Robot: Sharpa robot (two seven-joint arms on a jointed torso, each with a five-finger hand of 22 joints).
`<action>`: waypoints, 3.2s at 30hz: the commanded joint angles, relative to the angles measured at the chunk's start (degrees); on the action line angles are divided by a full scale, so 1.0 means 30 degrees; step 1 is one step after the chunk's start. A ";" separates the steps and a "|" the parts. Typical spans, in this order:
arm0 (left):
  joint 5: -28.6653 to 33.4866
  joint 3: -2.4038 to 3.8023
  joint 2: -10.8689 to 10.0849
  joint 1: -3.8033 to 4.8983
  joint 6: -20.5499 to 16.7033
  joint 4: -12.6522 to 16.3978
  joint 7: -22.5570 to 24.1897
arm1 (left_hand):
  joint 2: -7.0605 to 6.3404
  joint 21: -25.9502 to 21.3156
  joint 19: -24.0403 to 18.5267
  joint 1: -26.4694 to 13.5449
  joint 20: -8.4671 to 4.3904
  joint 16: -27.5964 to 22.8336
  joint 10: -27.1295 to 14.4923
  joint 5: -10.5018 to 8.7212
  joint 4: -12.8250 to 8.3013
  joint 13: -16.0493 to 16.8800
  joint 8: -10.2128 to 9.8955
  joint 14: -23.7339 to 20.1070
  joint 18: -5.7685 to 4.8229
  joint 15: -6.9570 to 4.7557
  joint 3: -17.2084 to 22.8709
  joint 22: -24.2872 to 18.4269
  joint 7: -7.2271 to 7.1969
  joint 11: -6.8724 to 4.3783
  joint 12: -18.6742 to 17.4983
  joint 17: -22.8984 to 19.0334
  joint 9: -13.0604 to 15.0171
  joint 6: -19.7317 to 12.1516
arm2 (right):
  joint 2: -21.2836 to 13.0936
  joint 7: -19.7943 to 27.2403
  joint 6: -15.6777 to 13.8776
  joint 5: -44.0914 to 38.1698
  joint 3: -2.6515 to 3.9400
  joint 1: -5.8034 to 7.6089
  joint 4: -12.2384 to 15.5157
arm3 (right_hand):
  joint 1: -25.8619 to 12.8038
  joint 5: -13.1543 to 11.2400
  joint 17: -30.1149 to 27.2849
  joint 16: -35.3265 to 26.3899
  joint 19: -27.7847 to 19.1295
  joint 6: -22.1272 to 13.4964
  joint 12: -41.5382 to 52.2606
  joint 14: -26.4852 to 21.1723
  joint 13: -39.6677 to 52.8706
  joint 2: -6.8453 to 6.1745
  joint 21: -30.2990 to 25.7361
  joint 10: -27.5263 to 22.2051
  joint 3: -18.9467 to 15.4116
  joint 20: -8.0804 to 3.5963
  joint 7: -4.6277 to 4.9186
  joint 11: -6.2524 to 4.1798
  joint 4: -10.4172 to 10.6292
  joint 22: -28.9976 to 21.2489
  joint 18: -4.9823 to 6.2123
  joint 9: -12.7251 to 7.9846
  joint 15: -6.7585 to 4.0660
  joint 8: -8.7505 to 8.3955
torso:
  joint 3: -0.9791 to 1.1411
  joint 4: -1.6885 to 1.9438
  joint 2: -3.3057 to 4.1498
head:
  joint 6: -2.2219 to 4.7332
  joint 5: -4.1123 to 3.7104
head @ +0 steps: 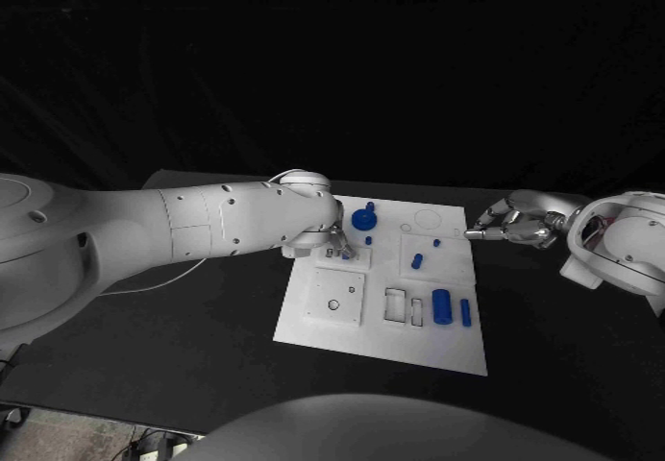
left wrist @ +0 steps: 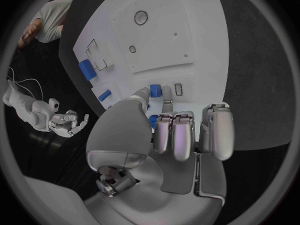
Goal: Assemble the parts on the task board
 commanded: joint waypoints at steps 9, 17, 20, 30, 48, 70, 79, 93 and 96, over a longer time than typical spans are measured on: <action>0.0118 0.0006 0.0048 -0.0023 -0.0301 -0.0028 -0.0458 | 0.0029 -0.0120 0.1024 0.1880 -0.0216 0.0048 0.1985 -0.0100 -0.0279 0.5032 0.0095 0.1978 0.0258 -0.0296 0.1573 0.3719 -0.0270 -0.0341 0.0057 0.5021 0.0103 0.0053 | 0.0009 0.0096 0.0266 -0.0052 -0.0003 -0.0011 0.0013 | 0.0028 0.0138 0.5030 0.0066 0.0071 -0.0037 -0.0101 0.1990 0.4979 0.0212 -0.0098 0.2055 -0.0038 0.0022 0.0018 -0.0093 0.0071 0.4194 0.0359 -0.0025 -0.0001 -0.0071 | -0.0002 0.0004 -0.0002 | -0.0002 0.0054; 0.0326 0.0006 0.0115 -0.0027 -0.0358 -0.0107 -0.0242 | -0.0469 -0.0135 0.1037 0.2542 -0.0291 0.0048 0.1985 0.0015 -0.0428 0.5032 0.0105 0.1978 0.0255 -0.0354 0.3096 0.3746 -0.0341 -0.0404 0.0057 0.5021 0.0130 0.0196 | 0.0039 0.0086 0.0287 -0.0052 -0.0003 -0.0011 -0.0005 | 0.0038 0.0153 0.5030 0.0066 0.0041 -0.0032 -0.0101 0.1990 0.4979 0.0219 -0.0129 0.2055 -0.0034 0.0022 0.0018 -0.0093 0.0064 0.4181 0.0368 -0.0027 -0.0001 -0.0074 | -0.0002 -0.0003 -0.0002 | -0.0002 0.0092; 0.0368 0.0006 0.0126 -0.0029 -0.0399 -0.0140 -0.0186 | -0.0654 -0.0127 0.1049 0.2712 -0.0325 0.0048 0.1985 0.0010 -0.0550 0.5032 0.0200 0.1978 0.0252 -0.0388 0.3671 0.3766 -0.0389 -0.0448 0.0057 0.5021 0.0193 0.0379 | 0.0046 0.0081 0.0298 -0.0052 -0.0003 -0.0011 -0.0015 | 0.0038 0.0153 0.5030 0.0066 0.0041 -0.0032 -0.0101 0.1990 0.4979 0.0219 -0.0129 0.2055 -0.0034 0.0022 0.0018 -0.0093 0.0064 0.4181 0.0368 -0.0027 -0.0001 -0.0074 | 0.0002 -0.0002 -0.0005 | -0.0002 0.0102; 0.0409 0.0006 0.0160 -0.0032 -0.0562 -0.0216 -0.0218 | -0.0914 -0.0119 0.1081 0.2953 -0.0446 0.0048 0.1985 -0.0362 -0.0939 0.5032 0.0789 0.1978 0.0244 -0.0535 0.4780 0.3807 -0.0601 -0.0630 0.0057 0.5021 0.0596 0.1103 | 0.0061 0.0037 0.0355 -0.0052 -0.0003 -0.0011 -0.0042 | 0.0061 0.0172 0.5030 0.0066 -0.0006 -0.0025 -0.0101 0.1990 0.4979 0.0226 -0.0179 0.2055 -0.0028 0.0022 0.0019 -0.0093 0.0048 0.4161 0.0384 -0.0028 -0.0001 -0.0078 | -0.0002 -0.0002 -0.0004 | -0.0002 0.0089; 0.0783 0.0027 0.0567 -0.0024 -0.0328 -0.0739 -0.0667 | -0.1135 -0.0031 0.1160 0.3515 -0.0625 0.0048 0.1985 0.0403 -0.2328 0.5032 0.1571 0.1978 0.0214 -0.0698 0.6346 0.3906 -0.0698 -0.0774 0.0057 0.5021 0.1229 0.1576 | 0.0064 0.0029 0.0436 -0.0052 -0.0003 -0.0011 -0.0037 | 0.0108 0.0194 0.5030 0.0066 -0.0116 -0.0019 -0.0101 0.1990 0.4979 0.0228 -0.0293 0.2055 -0.0019 0.0021 0.0023 -0.0090 0.0020 0.4113 0.0419 -0.0033 0.0000 -0.0090 | -0.0006 0.0000 0.0012 | -0.0002 0.0058; 0.1716 0.0291 0.0688 0.0188 0.0355 -0.1004 -0.1389 | -0.1025 -0.0001 0.1201 0.3065 -0.0634 0.0048 0.1985 -0.1324 -0.3065 0.5032 0.1687 0.1978 0.0200 -0.0696 0.7559 0.3968 -0.0665 -0.0761 0.0057 0.5021 0.1357 0.1558 | 0.0047 -0.0002 0.0527 -0.0050 -0.0001 -0.0011 -0.0023 | 0.0230 0.0223 0.5030 0.0066 -0.0236 -0.0003 -0.0101 0.1990 0.4979 0.0225 -0.0428 0.2055 -0.0001 0.0020 0.0026 -0.0088 -0.0038 0.4060 0.0458 -0.0046 -0.0003 -0.0122 | 0.0003 -0.0001 -0.0005 | -0.0002 0.0147; 0.2577 0.0390 0.0980 0.0448 0.0856 -0.1460 -0.1319 | -0.0950 -0.0027 0.1191 0.2916 -0.0620 0.0048 0.1985 -0.1665 -0.3159 0.5032 0.1680 0.1978 0.0204 -0.0676 0.7851 0.3969 -0.0641 -0.0738 0.0057 0.5021 0.1377 0.1491 | 0.0044 -0.0003 0.0575 -0.0050 -0.0001 -0.0011 -0.0016 | 0.0268 0.0231 0.5030 0.0066 -0.0294 0.0003 -0.0101 0.1990 0.4979 0.0235 -0.0492 0.2055 0.0008 0.0019 0.0027 -0.0088 -0.0051 0.4033 0.0477 -0.0050 -0.0005 -0.0132 | -0.0009 -0.0015 0.0012 | -0.0002 0.0069; 0.3422 0.0410 0.1455 0.0502 0.3076 -0.2578 -0.2106 | -0.0941 -0.0070 0.1173 0.2844 -0.0612 0.0048 0.1985 -0.1764 -0.3173 0.5032 0.1683 0.1978 0.0213 -0.0664 0.7912 0.3952 -0.0630 -0.0722 0.0057 0.5021 0.1389 0.1469 | -0.0045 -0.0075 0.0684 -0.0038 -0.0002 -0.0011 -0.0007 | 0.0305 0.0236 0.5030 0.0066 -0.0351 0.0008 -0.0101 0.1990 0.4979 0.0238 -0.0557 0.2055 0.0014 0.0018 0.0027 -0.0089 -0.0061 0.4007 0.0496 -0.0055 -0.0007 -0.0145 | -0.0005 0.0020 -0.0002 | -0.0002 -0.0026; 0.3425 0.0415 0.1610 0.0531 0.3366 -0.2899 -0.2152 | -0.0943 -0.0104 0.1160 0.2842 -0.0611 0.0048 0.1985 -0.1763 -0.3176 0.5032 0.1682 0.1978 0.0221 -0.0664 0.7915 0.3935 -0.0630 -0.0721 0.0057 0.5021 0.1390 0.1468 | -0.0044 -0.0082 0.0680 -0.0032 -0.0003 -0.0011 -0.0007 | 0.0330 0.0238 0.5030 0.0066 -0.0374 0.0009 -0.0101 0.1990 0.4979 0.0240 -0.0585 0.2055 0.0017 0.0017 0.0026 -0.0091 -0.0068 0.3996 0.0504 -0.0059 -0.0008 -0.0154 | -0.0002 0.0007 -0.0003 | -0.0002 0.0029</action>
